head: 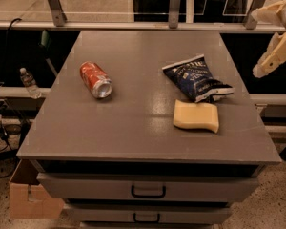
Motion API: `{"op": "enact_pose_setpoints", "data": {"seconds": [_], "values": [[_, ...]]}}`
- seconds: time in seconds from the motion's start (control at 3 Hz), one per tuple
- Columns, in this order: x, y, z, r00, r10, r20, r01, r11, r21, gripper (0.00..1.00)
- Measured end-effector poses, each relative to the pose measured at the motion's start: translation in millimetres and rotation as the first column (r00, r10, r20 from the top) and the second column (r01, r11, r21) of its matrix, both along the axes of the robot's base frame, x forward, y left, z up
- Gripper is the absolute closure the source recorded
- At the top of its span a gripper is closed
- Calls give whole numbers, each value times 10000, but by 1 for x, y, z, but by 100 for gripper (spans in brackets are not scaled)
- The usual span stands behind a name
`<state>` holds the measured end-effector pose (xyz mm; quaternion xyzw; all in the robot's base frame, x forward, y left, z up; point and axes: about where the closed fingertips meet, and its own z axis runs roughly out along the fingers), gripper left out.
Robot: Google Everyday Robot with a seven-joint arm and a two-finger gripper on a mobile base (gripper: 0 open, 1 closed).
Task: Move blue chip bag near sponge
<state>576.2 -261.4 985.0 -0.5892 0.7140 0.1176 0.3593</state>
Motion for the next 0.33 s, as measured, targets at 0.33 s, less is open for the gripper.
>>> {"op": "enact_pose_setpoints", "data": {"seconds": [0.33], "values": [[0, 0, 0, 10000, 0, 0, 0, 10000, 0, 0]]}}
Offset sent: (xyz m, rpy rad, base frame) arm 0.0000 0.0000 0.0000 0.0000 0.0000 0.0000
